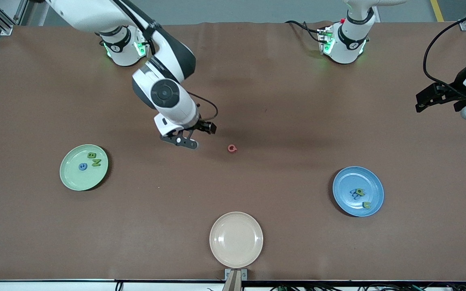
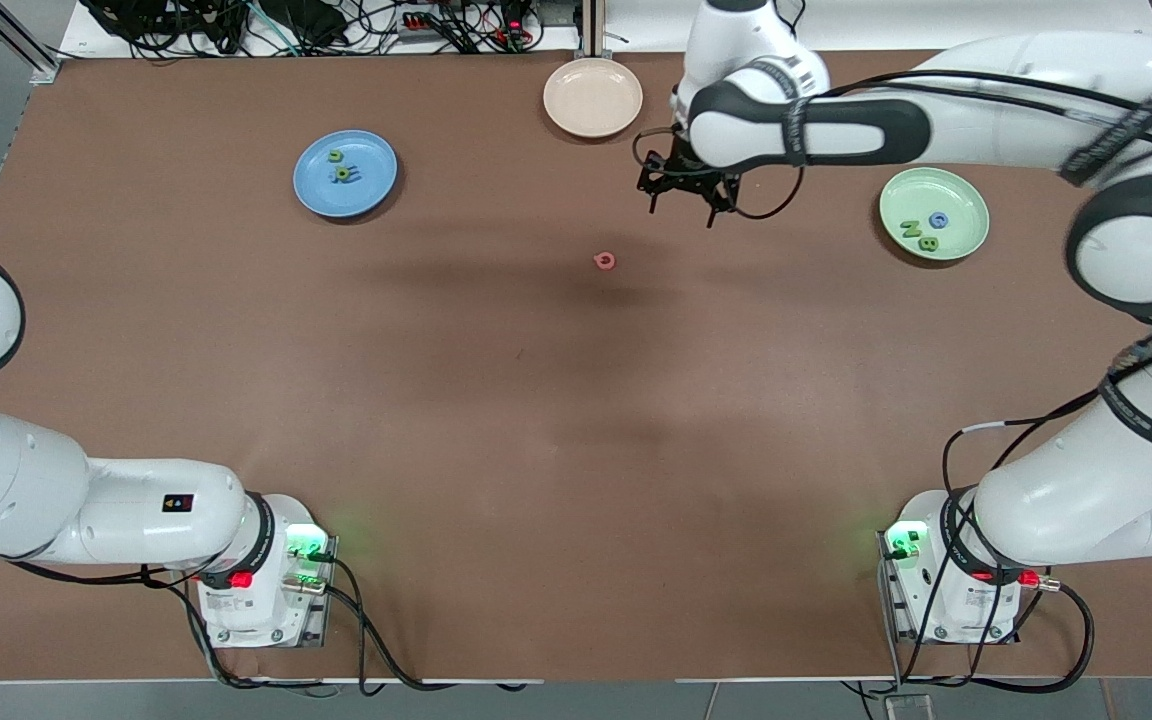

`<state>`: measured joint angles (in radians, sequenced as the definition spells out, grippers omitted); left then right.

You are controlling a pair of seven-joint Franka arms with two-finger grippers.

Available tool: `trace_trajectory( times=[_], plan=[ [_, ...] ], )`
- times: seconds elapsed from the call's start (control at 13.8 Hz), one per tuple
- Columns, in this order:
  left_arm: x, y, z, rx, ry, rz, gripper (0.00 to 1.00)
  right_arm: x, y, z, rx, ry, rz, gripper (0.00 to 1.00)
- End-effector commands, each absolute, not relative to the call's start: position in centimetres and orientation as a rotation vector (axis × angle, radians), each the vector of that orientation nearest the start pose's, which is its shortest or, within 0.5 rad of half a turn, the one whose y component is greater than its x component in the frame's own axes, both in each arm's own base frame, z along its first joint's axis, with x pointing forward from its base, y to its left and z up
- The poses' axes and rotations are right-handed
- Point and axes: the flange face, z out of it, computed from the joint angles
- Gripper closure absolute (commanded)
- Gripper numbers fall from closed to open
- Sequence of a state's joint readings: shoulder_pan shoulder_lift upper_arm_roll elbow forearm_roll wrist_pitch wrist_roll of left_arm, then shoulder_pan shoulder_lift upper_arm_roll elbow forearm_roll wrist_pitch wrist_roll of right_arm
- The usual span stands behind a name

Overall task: Sort upper and lower case letters into plates
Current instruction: 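Reach the pink q with the right gripper and grasp it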

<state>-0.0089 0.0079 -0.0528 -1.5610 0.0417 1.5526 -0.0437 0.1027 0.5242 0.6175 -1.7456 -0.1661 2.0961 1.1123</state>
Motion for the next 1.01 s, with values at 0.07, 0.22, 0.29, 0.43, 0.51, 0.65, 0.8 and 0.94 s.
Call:
trace_trajectory(
  times=[0.07, 0.22, 0.29, 0.43, 0.51, 0.65, 0.8, 0.94],
  plan=[
    [55.4, -3.0, 62.3, -3.116, 0.057, 0.008, 0.0, 53.4, 42.9, 26.1, -2.943, 0.823, 0.197, 0.01],
    [55.4, -3.2, 62.3, -3.116, 0.062, 0.008, 0.0, 53.2, 45.2, 24.0, -2.942, 0.899, 0.152, 0.02],
    [55.3, -3.2, 62.2, -3.116, 0.062, 0.013, 0.0, 53.2, 46.4, 23.2, -2.945, 0.923, 0.13, 0.02],
    [55.3, -3.1, 62.2, -3.116, 0.062, 0.013, 0.0, 53.1, 48.3, 21.8, -2.939, 0.976, 0.103, 0.02],
    [55.3, -3.1, 62.2, -3.116, 0.062, 0.015, 0.0, 52.7, 48.9, 21.1, -2.951, 0.962, 0.099, 0.02],
    [55.3, -3.1, 62.2, -3.116, 0.062, 0.015, 0.0, 52.2, 49.3, 19.9, -2.976, 0.951, 0.091, 0.02],
    [55.3, -3.1, 62.2, -3.116, 0.062, 0.015, 0.0, 51.5, 50.2, 19.1, -2.982, 0.929, 0.087, 0.03],
    [55.3, -3.0, 62.2, -3.116, 0.06, 0.015, 0.0, 51.4, 50.4, 18.0, -2.986, 0.925, 0.089, 0.03]
  ],
)
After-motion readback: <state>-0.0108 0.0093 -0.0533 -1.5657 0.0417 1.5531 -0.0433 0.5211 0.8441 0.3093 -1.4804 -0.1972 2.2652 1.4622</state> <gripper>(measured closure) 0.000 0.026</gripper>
